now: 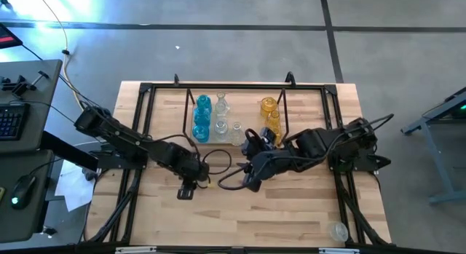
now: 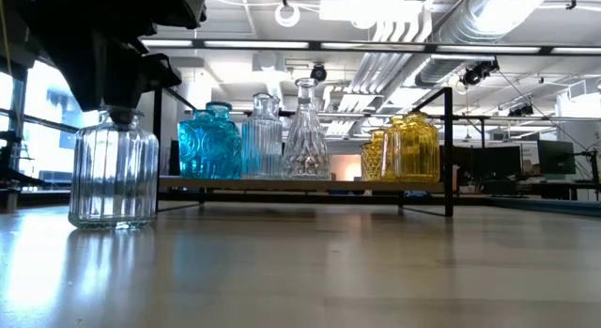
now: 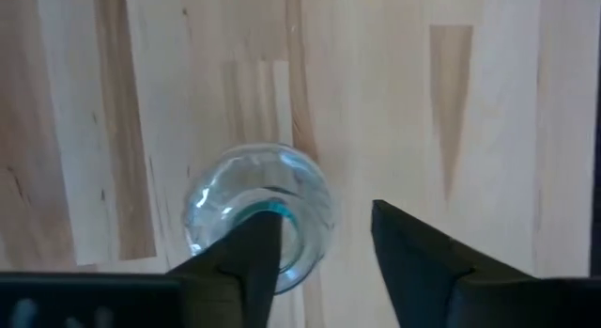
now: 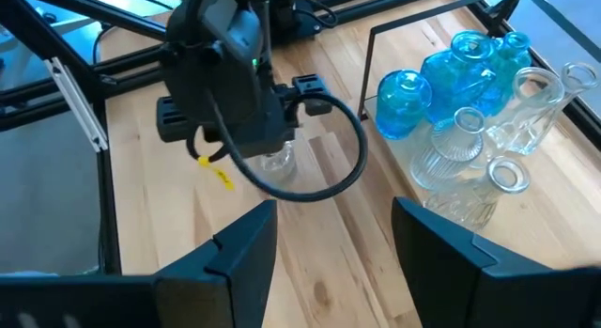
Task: Sort vases onto shelf
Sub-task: Put the transparent vase on the shelf aligned with the other transparent vase
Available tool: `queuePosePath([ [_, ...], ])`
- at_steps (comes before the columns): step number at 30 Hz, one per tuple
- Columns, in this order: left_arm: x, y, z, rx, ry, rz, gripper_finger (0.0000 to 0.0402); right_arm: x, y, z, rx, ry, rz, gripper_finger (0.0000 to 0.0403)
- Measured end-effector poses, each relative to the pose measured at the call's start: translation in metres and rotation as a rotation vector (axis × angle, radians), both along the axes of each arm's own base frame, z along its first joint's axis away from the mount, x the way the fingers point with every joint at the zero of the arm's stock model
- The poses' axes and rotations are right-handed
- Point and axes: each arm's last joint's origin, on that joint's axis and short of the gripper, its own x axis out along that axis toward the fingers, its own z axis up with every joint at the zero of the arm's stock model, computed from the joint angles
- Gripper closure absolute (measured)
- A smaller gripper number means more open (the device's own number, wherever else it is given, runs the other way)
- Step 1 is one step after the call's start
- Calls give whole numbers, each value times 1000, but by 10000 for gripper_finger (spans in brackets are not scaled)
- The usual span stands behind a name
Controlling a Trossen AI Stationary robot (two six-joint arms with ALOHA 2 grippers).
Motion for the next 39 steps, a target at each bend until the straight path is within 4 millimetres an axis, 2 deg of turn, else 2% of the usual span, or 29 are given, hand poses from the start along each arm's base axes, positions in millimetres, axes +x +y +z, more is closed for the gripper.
queuePosePath([
  [9, 2, 0, -2, -4, -23, 17, 371, -2, 6, 0, 18, -5, 1, 210],
  [20, 1, -6, -1, 64, -63, 16, 372, -6, 14, 0, 29, -10, 7, 210],
  [32, 7, -13, 11, 51, -102, -21, 373, -9, 15, -2, 44, -2, -46, 210],
  [39, 9, -14, 18, 59, -101, -78, 378, -23, 16, 10, 56, -65, -120, 210],
])
